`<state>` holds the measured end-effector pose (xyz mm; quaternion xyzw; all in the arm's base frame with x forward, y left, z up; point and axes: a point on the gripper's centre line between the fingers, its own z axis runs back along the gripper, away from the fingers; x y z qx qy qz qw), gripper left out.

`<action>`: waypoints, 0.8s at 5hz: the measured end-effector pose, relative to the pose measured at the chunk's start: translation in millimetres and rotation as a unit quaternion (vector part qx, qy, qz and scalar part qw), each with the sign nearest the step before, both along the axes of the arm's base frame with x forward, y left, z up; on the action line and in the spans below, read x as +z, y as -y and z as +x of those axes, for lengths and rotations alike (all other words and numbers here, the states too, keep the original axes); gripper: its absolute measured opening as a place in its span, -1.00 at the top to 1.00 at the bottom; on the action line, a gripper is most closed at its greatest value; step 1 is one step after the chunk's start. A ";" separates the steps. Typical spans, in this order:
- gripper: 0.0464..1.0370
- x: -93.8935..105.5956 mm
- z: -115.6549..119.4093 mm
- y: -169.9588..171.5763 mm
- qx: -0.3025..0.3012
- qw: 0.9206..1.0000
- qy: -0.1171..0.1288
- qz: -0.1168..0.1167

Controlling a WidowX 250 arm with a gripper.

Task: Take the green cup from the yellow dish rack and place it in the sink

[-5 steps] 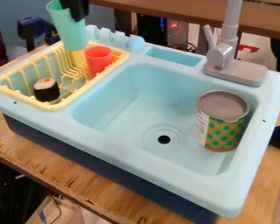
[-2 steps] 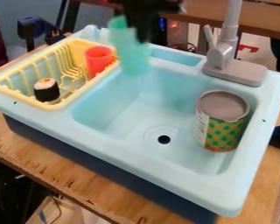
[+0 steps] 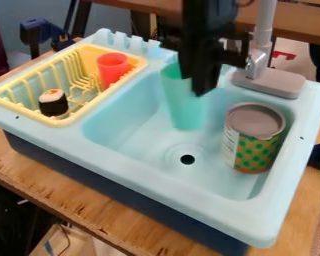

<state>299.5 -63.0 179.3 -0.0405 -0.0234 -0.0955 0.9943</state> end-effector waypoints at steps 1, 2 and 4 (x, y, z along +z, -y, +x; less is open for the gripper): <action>0.92 -19.6 -4.5 -0.8 0.004 1.000 -0.030 0.005; 0.92 -34.6 -12.7 -2.7 0.023 0.998 -0.049 0.010; 0.92 -56.9 -24.8 -4.5 0.023 0.998 -0.052 0.027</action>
